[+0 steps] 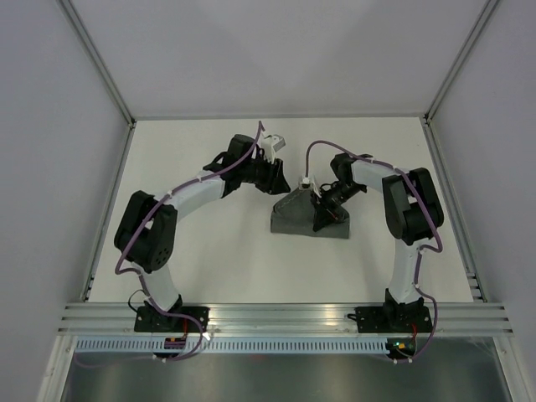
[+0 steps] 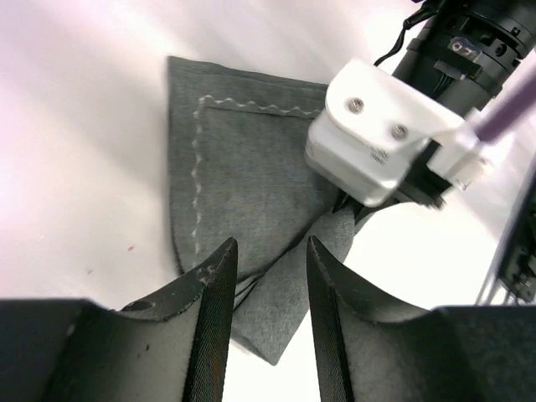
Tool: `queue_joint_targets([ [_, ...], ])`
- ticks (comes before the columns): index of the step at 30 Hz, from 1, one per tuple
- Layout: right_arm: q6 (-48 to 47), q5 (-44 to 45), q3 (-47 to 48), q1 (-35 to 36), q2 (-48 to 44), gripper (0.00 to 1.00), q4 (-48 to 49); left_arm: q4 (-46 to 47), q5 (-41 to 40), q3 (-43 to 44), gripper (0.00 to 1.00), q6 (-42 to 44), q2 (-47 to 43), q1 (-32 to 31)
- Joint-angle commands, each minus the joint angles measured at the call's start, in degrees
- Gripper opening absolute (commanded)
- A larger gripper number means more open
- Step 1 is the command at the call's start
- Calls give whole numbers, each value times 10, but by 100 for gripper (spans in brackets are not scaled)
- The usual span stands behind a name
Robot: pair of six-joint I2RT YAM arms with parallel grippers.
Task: Fold the napkin, place the utensils inside, and roll it up
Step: Roll the napkin at the center of the board.
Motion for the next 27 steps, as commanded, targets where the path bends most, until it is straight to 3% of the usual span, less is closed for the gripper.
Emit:
queue_joint_targets([
  [1,-25,47,6,-3,53,11,-57,54,-85,-45,43,-6,-57,-1],
  [8,-7,45,53,-13,111,10,-91,173,-226,-178,44,63,-178,-44],
  [11,2,48,61,-17,124,10,-90,192,-304,-212,50,134,-203,-122],
  [15,7,53,73,-19,139,10,-95,177,-413,-211,60,214,-172,-217],
  [19,7,54,84,-24,155,10,-103,175,-467,-198,75,286,-109,-289],
  [23,2,56,92,-28,163,9,-114,174,-495,-167,75,342,-34,-336],
  [27,-5,60,109,-31,173,9,-137,195,-501,-152,77,373,1,-343],
])
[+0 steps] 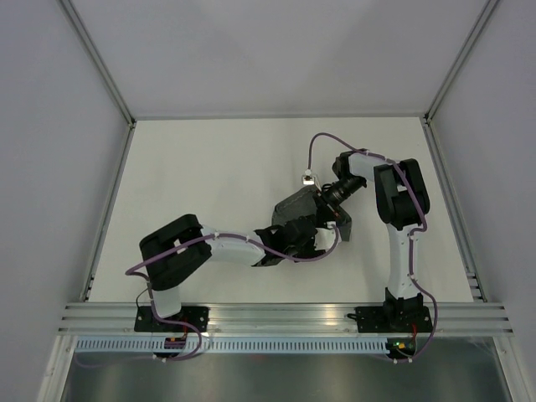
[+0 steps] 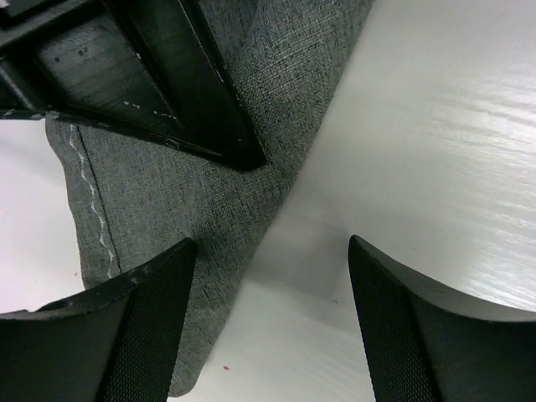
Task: Fold the napkin, place the utensils inside, and roll it up
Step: Roll the napkin at the center of the board.
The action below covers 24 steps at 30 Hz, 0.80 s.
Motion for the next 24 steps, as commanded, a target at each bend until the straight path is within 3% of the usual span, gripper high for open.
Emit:
queue_joint_targets([
  [1,-37,115,-3,-2,49,9,14,38,-41,39,79,81,18,-1],
  [9,-36,115,8,-3,57,9,7,61,-41,48,81,117,71,-2],
  [12,-35,115,14,-4,60,9,2,37,-16,51,73,116,83,-2],
  [16,-34,114,23,-6,61,9,-2,9,11,59,42,95,98,-1],
  [19,-33,109,29,-6,61,9,-6,-5,31,62,32,79,107,-1],
  [21,-33,107,33,-6,57,12,-10,-13,51,63,31,72,112,-1],
  [24,-33,101,36,-7,45,23,-16,-31,74,68,27,60,117,1],
])
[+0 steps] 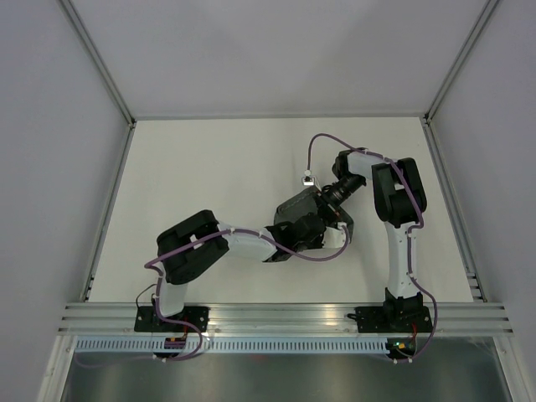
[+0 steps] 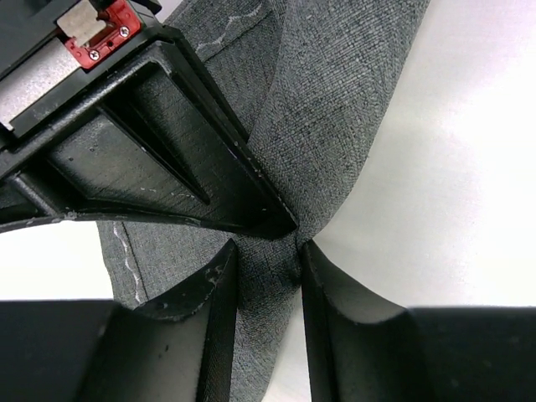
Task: Fold the napkin, place the utensils inside, and roll it up
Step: Roll the napkin at the center of the board.
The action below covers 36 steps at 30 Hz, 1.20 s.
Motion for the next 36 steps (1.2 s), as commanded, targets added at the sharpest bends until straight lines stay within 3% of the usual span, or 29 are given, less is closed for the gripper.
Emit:
queue_joint_targets([
  [1,-33,86,5,-4,11,26,36,-58,78,6,27,-33,35,1],
  [5,-32,60,18,-11,-22,45,21,-79,112,10,25,-46,39,6],
  [9,-25,43,41,-25,-58,54,1,-93,119,16,23,-60,44,8],
  [13,9,35,61,-40,-82,57,13,-101,148,20,22,-73,45,16],
  [17,99,34,62,-69,-117,57,95,-118,174,38,21,-92,51,25],
  [24,142,-27,43,-181,-208,56,166,-259,298,139,21,-148,84,79],
  [27,130,-30,-7,-205,-284,56,201,-331,371,197,21,-161,119,101],
  [32,126,-14,-192,-208,-445,57,339,-447,472,285,22,-181,184,132],
  [36,39,-1,-290,-191,-507,58,341,-506,521,356,24,-197,236,161],
])
